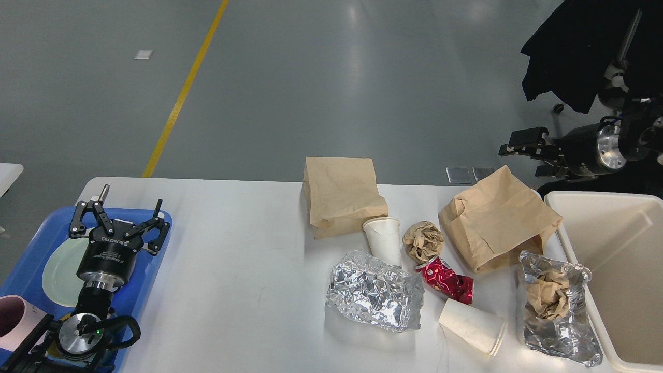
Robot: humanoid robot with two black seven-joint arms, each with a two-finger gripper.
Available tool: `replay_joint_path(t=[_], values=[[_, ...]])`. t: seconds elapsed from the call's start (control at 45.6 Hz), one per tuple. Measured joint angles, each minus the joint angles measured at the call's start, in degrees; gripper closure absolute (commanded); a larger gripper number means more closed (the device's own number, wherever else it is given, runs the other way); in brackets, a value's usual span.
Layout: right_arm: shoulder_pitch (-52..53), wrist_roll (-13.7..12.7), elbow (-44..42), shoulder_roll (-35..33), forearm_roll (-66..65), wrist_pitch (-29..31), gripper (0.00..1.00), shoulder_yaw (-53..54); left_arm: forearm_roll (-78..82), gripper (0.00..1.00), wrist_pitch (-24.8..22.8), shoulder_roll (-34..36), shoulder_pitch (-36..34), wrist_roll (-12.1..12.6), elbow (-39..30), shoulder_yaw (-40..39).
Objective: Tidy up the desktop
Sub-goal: 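Raise the right gripper up out of the white bin, then lower the right gripper onto the brown paper bag and grasp it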
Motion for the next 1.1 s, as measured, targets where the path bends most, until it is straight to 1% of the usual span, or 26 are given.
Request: replay_joint_path(t=[0.088,0.132,0.198,0.241,0.285,0.351,0.417,0.483,0.527,0.593,0.724,0.834,0.878,0.988,1.097], values=[[6.09,-0.36,2.48,5.77,0.02,4.89,0.0,-7.42,0.01,0.03,0.0,0.0,0.0,0.0,0.02,-0.01],[9.63,-0.84,5.22,8.22,0.02,6.77,0.0,-10.45,0.01,0.03,0.0,0.0,0.0,0.0,0.02,-0.02],[15.79,-2.52,11.06,10.4,0.03,8.34,0.01,-13.59,0.01,0.03,0.0,0.0,0.0,0.0,0.02,-0.02],[19.63,-4.36,15.29,11.15,0.03,8.79,0.02,-14.8,0.0,0.03,0.0,0.0,0.0,0.0,0.02,-0.02],[23.68,-7.04,20.31,11.69,0.02,9.05,0.03,-15.58,0.0,0.03,0.0,0.0,0.0,0.0,0.03,-0.02],[28.56,-11.7,26.97,12.01,0.23,9.03,0.09,-16.15,0.0,0.03,0.0,0.0,0.0,0.0,0.03,-0.02],[32.98,-16.01,32.51,12.15,1.37,8.55,0.09,-16.71,0.01,0.03,0.0,0.0,0.0,0.0,0.04,-0.02],[37.42,-19.01,37.26,12.35,3.94,8.23,0.07,-18.02,0.0,0.03,0.0,0.0,0.0,0.0,0.04,-0.02],[40.14,-20.09,39.96,12.47,5.83,8.17,0.05,-18.75,0.01,0.03,0.0,0.0,0.0,0.0,0.04,-0.02],[42.56,-20.77,42.29,12.39,7.62,8.15,0.01,-19.25,0.01,0.03,0.0,0.0,-0.01,0.0,0.04,-0.02],[43.79,-21.06,43.52,11.93,9.18,7.68,0.0,-19.83,0.01,0.03,0.01,0.0,-0.01,0.0,0.04,-0.02],[43.87,-21.06,43.32,11.25,9.71,5.95,0.0,-19.94,0.01,0.03,0.01,0.01,-0.03,0.0,0.04,-0.02],[43.85,-21.06,43.17,10.95,9.83,4.69,0.02,-19.89,0.01,0.03,0.01,0.01,-0.03,0.0,0.04,-0.02],[41.76,-21.05,42.93,10.59,12.27,-0.32,0.03,-19.5,0.01,0.03,0.01,0.01,-0.03,0.08,0.03,-0.02],[36.34,-21.04,40.61,10.8,15.65,-6.58,0.03,-18.96,0.01,0.03,0.01,0.01,-0.03,0.09,-0.03,-0.02]])
